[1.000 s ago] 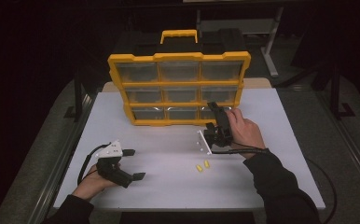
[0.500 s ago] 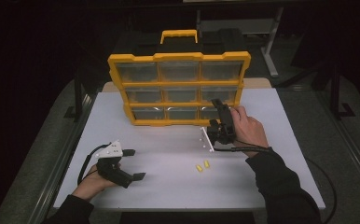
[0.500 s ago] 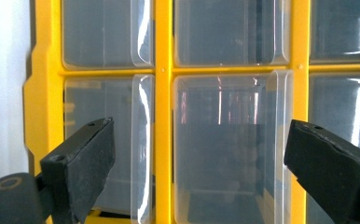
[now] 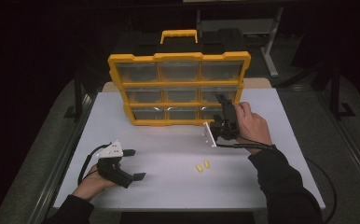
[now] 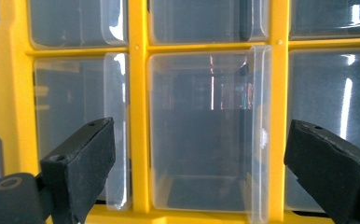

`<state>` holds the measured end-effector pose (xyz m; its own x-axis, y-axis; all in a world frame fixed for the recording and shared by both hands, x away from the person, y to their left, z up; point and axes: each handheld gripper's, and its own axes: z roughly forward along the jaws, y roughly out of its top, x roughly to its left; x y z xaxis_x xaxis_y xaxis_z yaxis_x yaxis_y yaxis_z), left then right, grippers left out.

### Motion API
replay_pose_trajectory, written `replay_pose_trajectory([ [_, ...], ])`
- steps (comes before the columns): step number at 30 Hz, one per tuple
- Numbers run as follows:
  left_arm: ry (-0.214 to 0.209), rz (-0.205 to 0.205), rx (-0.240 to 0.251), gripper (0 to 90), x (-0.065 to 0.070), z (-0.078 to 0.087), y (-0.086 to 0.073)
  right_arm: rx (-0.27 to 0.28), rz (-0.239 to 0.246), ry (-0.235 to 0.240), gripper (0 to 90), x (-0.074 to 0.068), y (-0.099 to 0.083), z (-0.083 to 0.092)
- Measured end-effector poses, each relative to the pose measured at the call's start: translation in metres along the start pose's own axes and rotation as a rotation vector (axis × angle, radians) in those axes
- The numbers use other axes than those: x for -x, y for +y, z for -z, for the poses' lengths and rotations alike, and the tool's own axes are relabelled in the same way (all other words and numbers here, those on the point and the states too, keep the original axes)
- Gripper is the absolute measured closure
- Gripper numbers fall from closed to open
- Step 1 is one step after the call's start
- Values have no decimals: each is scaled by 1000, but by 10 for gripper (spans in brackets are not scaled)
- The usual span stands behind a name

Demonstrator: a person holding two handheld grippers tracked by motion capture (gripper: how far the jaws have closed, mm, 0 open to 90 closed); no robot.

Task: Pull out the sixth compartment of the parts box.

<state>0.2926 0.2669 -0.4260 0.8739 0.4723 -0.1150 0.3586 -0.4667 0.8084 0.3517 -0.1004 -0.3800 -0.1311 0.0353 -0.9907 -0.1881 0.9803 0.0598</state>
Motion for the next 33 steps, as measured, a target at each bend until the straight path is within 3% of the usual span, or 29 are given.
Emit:
replay_pose_trajectory([
  [23, 1, 2, 2, 0, 0, -1, 0, -27, -19, -45, 82, 27, 3, -15],
  [33, 0, 0, -2, 0, 0, -1, 0, -54, 9, -57, 83, 30, 5, -22],
])
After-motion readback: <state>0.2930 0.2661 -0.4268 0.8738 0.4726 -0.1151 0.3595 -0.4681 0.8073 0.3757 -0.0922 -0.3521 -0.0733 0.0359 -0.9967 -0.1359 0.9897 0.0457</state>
